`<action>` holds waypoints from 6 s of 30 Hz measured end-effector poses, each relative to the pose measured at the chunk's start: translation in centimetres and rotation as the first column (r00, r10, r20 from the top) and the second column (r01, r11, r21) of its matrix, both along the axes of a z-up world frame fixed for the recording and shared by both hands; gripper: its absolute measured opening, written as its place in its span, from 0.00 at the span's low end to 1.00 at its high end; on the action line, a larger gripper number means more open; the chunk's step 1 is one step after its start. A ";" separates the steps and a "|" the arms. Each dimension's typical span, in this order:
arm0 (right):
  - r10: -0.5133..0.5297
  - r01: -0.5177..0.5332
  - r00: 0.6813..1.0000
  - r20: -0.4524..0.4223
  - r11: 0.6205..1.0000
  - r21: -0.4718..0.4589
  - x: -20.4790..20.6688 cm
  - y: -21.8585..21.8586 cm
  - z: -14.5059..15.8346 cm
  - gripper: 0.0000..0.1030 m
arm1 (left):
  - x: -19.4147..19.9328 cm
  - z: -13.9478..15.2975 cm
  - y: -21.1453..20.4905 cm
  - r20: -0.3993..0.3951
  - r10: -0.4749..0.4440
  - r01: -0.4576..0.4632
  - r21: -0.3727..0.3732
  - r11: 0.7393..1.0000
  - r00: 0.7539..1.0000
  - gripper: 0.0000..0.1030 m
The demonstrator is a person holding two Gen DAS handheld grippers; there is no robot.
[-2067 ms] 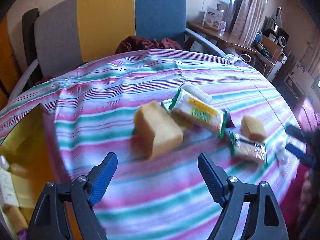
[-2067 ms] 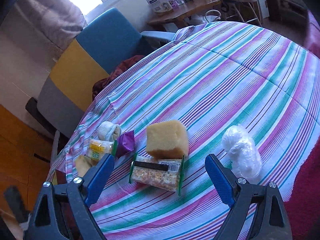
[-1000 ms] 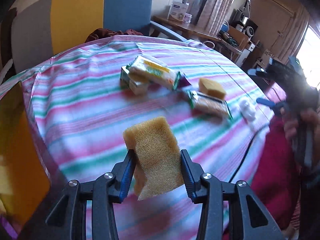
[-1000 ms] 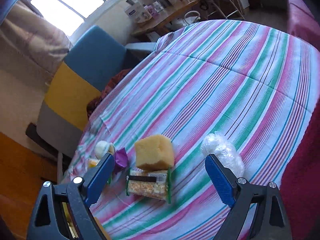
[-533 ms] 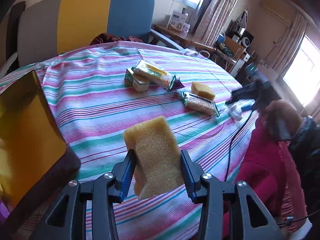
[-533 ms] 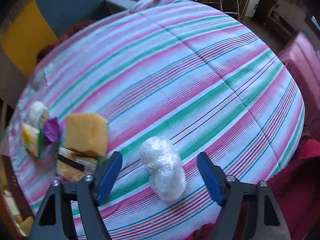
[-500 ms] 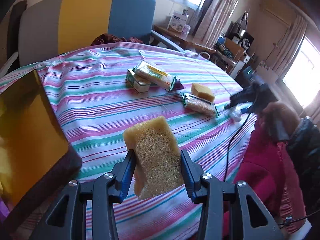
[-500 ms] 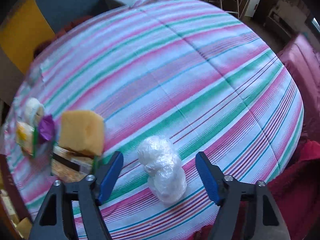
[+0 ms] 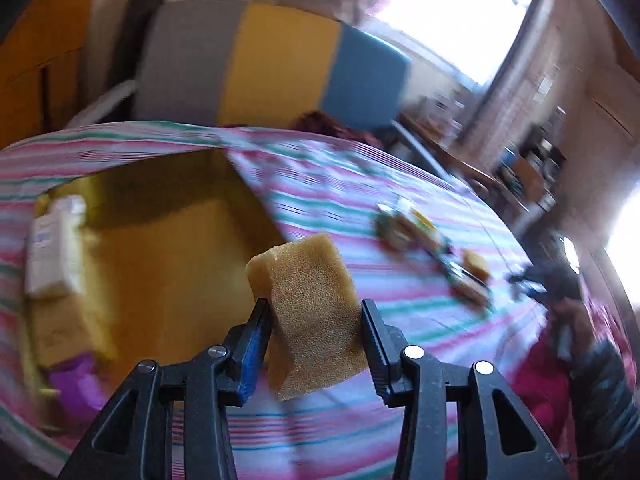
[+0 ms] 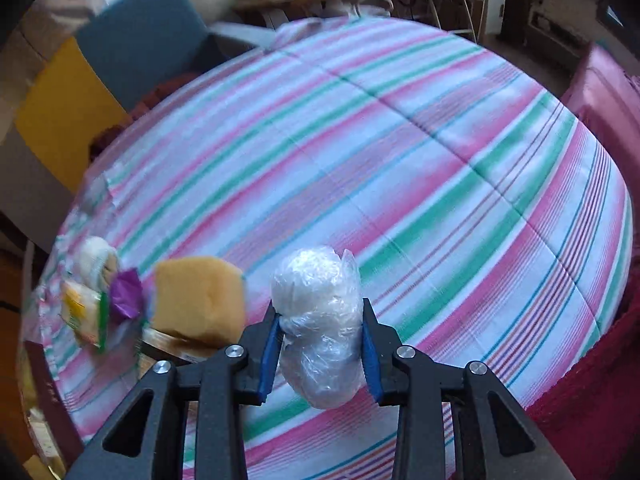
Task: Organize objects
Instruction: 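Carry the sponge cake toward the tray while the right grasps the wrapped white ball, then lower the sponge cake into the gold tray and open the left gripper, then carry the wrapped white ball into the tray and open the right gripper, then move both grippers from the tray back to the remaining snacks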
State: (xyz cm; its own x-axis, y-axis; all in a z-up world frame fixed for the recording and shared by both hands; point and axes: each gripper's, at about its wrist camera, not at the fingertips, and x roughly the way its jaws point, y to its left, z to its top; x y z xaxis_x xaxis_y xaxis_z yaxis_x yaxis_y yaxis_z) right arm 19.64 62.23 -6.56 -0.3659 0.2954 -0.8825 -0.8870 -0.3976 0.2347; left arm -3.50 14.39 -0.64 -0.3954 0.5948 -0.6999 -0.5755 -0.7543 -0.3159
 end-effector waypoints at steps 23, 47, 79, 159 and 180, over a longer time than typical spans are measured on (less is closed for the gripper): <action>-0.003 0.007 0.996 -0.087 0.998 0.055 -0.5 0.0 2.3 0.34 | -21.7 -6.6 -4.0 0.074 0.269 -0.239 -0.281 0.930 0.960 0.45; 0.009 0.007 0.991 -0.130 0.993 0.120 -0.2 -0.3 3.5 0.34 | -9.1 -0.1 -8.5 -0.114 0.346 -0.360 -0.130 0.924 0.931 0.68; 0.223 -0.217 0.975 -0.012 0.958 0.187 -4.7 -7.2 4.1 0.35 | -0.1 -1.2 -11.2 -0.147 0.356 -0.374 -0.120 0.919 0.923 0.67; 0.894 -0.849 0.447 0.011 0.421 0.319 -24.6 -41.9 5.4 0.96 | 0.4 -3.0 -13.8 -0.105 0.402 -0.413 -0.137 0.900 0.910 0.66; 0.704 -0.684 0.706 0.078 0.649 0.334 -18.7 -25.2 6.7 0.97 | 0.9 -2.2 -8.6 -0.071 0.279 -0.287 -0.145 0.947 0.958 0.66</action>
